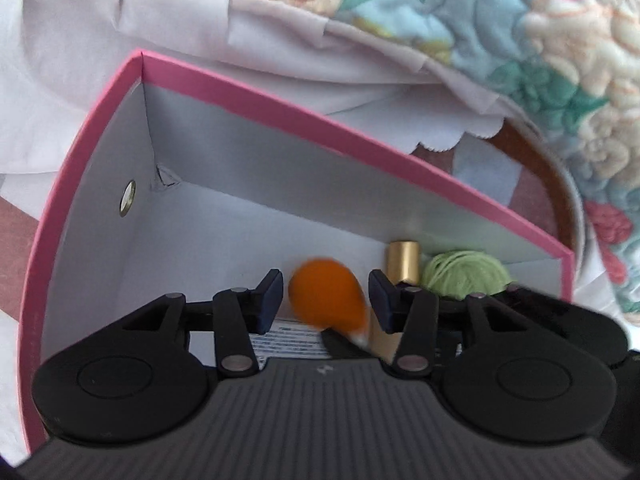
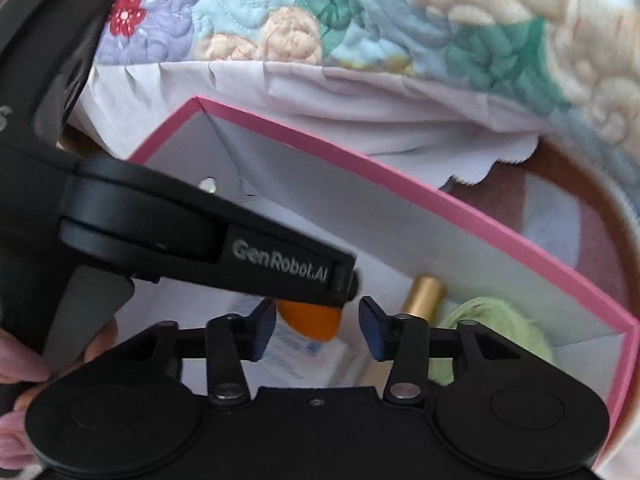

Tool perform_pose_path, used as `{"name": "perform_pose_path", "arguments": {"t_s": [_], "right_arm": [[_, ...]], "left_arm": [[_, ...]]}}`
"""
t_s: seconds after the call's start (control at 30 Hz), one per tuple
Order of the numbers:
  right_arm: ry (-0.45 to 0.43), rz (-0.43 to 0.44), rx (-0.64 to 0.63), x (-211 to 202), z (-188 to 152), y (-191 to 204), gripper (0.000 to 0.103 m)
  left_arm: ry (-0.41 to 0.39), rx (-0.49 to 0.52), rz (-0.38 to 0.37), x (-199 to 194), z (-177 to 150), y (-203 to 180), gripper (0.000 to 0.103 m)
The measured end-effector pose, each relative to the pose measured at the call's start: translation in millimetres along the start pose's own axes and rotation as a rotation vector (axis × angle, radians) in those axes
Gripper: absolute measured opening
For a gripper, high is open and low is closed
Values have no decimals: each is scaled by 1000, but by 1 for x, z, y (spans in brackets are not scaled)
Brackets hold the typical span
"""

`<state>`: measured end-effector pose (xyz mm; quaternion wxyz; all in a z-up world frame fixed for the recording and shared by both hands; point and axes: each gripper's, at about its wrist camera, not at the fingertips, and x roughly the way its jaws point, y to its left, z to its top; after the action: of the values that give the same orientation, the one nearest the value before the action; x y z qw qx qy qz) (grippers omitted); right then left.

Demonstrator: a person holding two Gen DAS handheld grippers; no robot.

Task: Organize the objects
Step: 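Carry the sponge into the pink box and open the left gripper, then move the left gripper back to the clear dental-floss box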

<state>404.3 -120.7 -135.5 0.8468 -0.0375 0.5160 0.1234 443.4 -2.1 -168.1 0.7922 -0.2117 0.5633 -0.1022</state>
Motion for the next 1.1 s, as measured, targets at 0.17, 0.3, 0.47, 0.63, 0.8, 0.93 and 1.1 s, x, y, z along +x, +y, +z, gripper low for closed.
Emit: {"name": "perform_pose_path", "arguments": {"t_s": [0.17,0.3,0.47,0.63,0.8,0.93,1.1], "right_arm": [[-25,2,37,-8,-5,-8,52],[-78,26,64,-24,-15,-9,54],[-180,3,47,-46,-26,-3,78],[-203,-10,17,-69,-33,9,83],[-214,-19,3,-97,-41,20,83],[-244,-2,46,-125,-44,20,83],[-278,4,41,-160,-48,25,83]], "left_arm": [[-31,0,12,-9,-8,1,50],[-55,21,10,-27,-17,-1,54],[-76,50,33,-60,-24,0,62],[-74,59,42,-89,-34,-4,63],[-66,110,87,-125,-51,-8,64],[-68,127,90,-160,-66,-13,67],[-100,165,131,-196,-83,-21,69]]}}
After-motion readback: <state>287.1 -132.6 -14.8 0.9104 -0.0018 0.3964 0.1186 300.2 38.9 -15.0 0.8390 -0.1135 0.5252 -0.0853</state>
